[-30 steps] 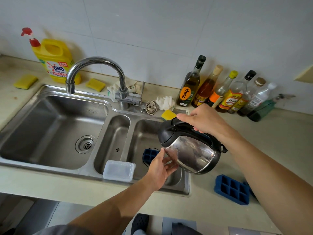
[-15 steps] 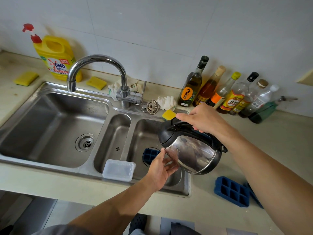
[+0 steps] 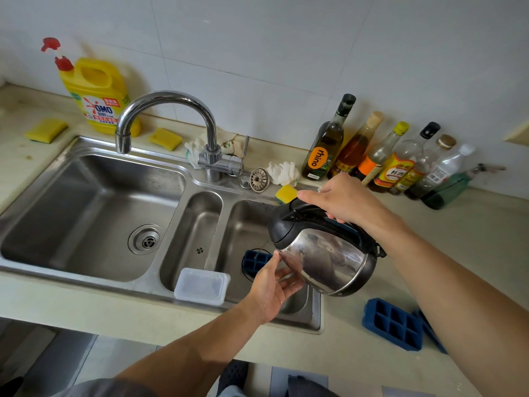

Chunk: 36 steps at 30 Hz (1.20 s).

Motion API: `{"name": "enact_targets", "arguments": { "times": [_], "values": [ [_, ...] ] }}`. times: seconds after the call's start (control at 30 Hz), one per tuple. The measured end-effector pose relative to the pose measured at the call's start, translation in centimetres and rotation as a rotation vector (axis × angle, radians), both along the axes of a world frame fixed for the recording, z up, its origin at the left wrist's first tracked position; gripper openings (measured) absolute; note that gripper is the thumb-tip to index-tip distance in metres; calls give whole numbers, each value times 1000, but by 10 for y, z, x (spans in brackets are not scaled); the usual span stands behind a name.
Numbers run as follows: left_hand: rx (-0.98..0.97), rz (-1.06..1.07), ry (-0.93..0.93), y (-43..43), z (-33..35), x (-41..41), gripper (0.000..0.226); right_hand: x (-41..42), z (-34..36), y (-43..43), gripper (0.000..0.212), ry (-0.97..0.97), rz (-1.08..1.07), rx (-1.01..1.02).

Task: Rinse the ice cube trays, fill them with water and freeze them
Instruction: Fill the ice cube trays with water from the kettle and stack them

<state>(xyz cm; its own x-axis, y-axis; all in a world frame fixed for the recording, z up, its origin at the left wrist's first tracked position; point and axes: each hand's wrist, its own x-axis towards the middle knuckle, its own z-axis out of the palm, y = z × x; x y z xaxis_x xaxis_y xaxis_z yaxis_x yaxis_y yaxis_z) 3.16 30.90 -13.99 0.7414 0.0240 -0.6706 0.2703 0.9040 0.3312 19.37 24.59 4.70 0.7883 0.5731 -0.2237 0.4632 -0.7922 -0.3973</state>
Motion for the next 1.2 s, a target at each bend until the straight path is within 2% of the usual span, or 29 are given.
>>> {"name": "enact_targets", "arguments": {
  "times": [0.37,0.6,0.93,1.2],
  "values": [
    [-2,4,5,1,-7,1,42,2,-2,1,71,-16,-2,-22],
    [0,-12,-14,-1,-5,4,42,5,-1,-3,83,-14,7,-22],
    [2,-68,-24,-8,-2,8,46,11,2,-14,70,0,-29,-16],
    [-9,-78,-28,-15,-1,13,44,15,4,-24,70,-3,-61,-20]
  ]
}}
